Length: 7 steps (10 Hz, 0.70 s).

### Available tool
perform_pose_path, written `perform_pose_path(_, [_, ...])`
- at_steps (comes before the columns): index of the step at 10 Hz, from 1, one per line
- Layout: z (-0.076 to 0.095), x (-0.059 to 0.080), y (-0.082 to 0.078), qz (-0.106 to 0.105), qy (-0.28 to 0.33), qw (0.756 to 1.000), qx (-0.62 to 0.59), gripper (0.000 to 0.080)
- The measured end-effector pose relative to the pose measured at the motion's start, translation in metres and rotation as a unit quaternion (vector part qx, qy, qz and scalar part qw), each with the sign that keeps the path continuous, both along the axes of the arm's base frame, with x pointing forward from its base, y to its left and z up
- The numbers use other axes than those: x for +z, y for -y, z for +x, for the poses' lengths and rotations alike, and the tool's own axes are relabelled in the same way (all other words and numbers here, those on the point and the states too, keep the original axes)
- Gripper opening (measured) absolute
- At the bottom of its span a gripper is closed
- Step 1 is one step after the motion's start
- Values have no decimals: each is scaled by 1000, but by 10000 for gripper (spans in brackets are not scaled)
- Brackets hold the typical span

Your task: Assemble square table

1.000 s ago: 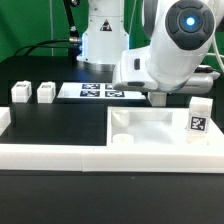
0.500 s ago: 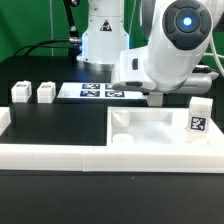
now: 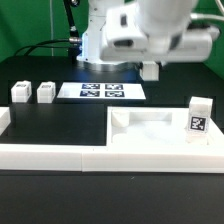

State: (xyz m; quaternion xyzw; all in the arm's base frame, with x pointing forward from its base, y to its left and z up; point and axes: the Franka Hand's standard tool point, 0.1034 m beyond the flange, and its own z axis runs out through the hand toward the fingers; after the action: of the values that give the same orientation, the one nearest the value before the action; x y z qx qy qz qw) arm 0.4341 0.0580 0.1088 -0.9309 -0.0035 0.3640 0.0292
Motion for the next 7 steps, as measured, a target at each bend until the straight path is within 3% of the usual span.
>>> perform_pose_path(1, [-2,8,5,0,24,1000,0,290])
perform_pose_path(2, [-7,7,5,-1,19,1000,-3,290])
perform_pose_path(4, [5,4,6,-2,58,998,-4,290])
perform_pose_path(6, [53,29,20,11,164,986,25,290])
perform_pose_path(7, [71,48,28,2,192,979,61,290])
